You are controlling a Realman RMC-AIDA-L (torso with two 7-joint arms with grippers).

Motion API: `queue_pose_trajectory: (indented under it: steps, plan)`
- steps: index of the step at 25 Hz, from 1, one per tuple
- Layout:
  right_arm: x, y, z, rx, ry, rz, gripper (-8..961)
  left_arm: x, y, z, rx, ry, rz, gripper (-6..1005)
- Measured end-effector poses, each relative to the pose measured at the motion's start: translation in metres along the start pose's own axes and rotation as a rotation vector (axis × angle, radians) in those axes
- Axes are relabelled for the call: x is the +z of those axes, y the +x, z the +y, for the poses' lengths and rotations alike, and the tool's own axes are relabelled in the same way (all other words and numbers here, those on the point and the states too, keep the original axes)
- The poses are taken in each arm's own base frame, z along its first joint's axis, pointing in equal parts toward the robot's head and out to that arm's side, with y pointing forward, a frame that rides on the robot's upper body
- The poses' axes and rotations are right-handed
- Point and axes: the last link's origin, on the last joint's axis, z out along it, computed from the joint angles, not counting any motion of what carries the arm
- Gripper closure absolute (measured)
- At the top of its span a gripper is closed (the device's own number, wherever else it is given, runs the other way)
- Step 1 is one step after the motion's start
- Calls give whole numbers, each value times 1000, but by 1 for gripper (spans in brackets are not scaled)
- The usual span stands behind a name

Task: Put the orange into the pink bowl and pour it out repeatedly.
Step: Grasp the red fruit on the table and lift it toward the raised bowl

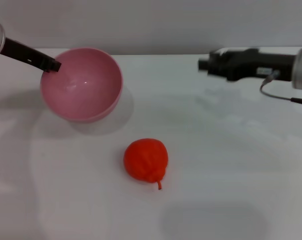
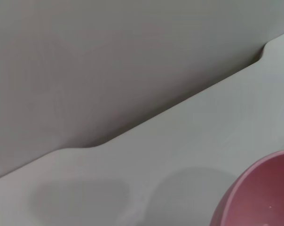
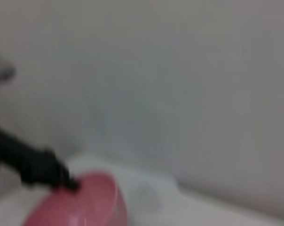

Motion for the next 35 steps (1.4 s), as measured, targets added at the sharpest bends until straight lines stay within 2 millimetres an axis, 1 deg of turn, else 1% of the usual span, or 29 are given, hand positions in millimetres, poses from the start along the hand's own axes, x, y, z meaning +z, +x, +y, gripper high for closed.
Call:
queue_pose_trajectory:
  steps: [3, 7, 10, 15, 18, 21, 24, 35]
  plan:
    - [14, -3, 12, -38, -31, 206, 519, 0, -2, -1, -3, 1, -3, 956]
    - [29, -7, 32, -131, -113, 348, 519, 0, -5, -2, -8, 4, -5, 956]
    - [36, -8, 43, -168, -145, 371, 518, 0, -7, -2, -10, 4, -6, 956]
    - [42, -9, 51, -171, -167, 400, 518, 1, -8, -2, -9, 4, -6, 956]
    - [47, -8, 57, -189, -186, 425, 426, 1, -9, -2, -10, 6, -8, 956]
    - [55, -3, 66, -209, -211, 469, 334, 1, -9, -2, -10, 5, -9, 956]
    - [63, 4, 72, -219, -228, 504, 299, 2, -9, -1, -8, 4, -11, 956]
    - [87, 23, 77, -223, -178, 517, 301, 4, -10, 3, -7, -10, -18, 956]
